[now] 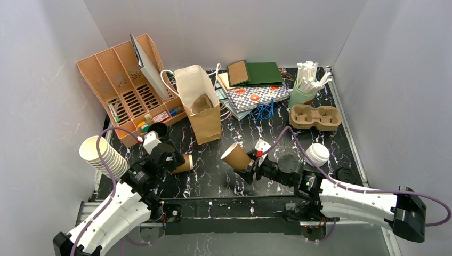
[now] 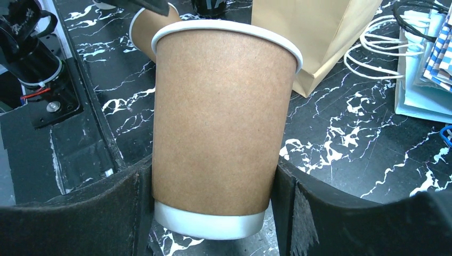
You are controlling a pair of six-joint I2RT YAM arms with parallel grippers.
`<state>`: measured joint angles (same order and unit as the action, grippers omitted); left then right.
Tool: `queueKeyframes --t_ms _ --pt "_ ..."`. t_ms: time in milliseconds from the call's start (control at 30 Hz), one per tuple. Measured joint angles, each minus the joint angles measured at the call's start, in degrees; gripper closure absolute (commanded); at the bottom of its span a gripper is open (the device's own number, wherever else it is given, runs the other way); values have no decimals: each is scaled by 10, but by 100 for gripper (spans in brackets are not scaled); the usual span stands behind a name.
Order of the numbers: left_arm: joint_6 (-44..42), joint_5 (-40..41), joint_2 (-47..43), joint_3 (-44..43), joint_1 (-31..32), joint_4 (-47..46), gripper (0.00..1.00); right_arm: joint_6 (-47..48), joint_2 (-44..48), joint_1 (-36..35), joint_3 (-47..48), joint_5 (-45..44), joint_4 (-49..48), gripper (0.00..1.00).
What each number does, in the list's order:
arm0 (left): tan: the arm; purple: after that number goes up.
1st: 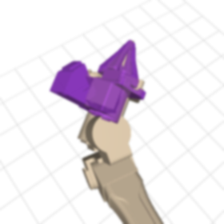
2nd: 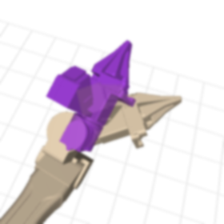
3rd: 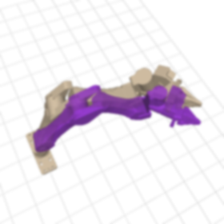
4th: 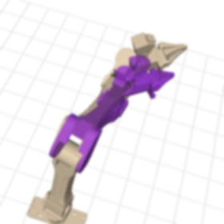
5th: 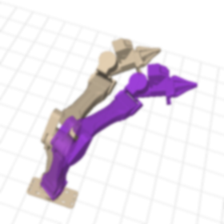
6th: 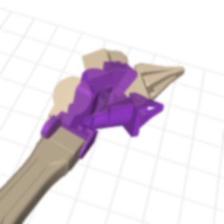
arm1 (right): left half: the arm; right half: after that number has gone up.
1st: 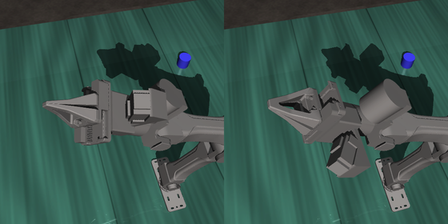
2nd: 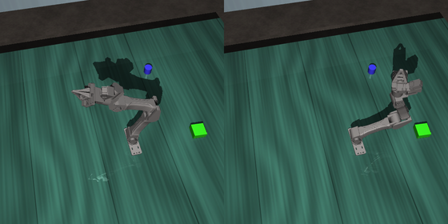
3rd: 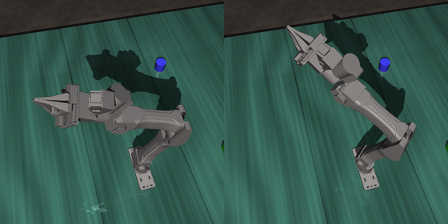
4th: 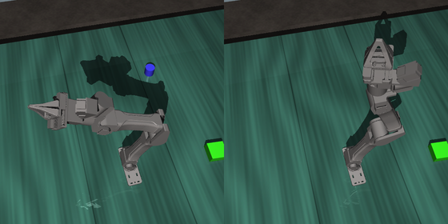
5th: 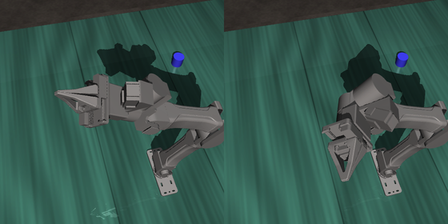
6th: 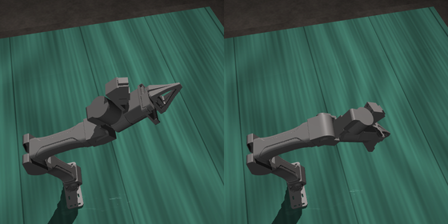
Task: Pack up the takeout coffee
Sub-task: Place the coffee cup at the center of the board.
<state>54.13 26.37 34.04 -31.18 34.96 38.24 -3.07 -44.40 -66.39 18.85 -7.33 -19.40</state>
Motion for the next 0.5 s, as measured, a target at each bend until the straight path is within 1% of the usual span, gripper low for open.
queueKeyframes --t_ms 100,167,200,233,300,400,433,500 --pt "2 -8 16 18 -3 -26 36 0 7 0 0 0 0 45" --pt "1 -17 27 28 -4 -46 42 0 10 0 0 0 0 45" --pt "0 -22 35 34 -5 -57 48 0 10 0 0 0 0 46" --pt "-2 -27 40 36 -6 -65 55 0 11 0 0 0 1 46" --pt "-12 -36 56 36 -7 -82 74 0 13 0 0 0 5 46" --pt "-33 -49 77 20 -7 -101 97 0 17 0 0 0 15 46" --pt "-41 -53 83 5 -7 -110 100 1 17 0 0 0 17 47" --pt "-60 -54 94 -27 -7 -110 100 1 17 0 0 0 19 47"
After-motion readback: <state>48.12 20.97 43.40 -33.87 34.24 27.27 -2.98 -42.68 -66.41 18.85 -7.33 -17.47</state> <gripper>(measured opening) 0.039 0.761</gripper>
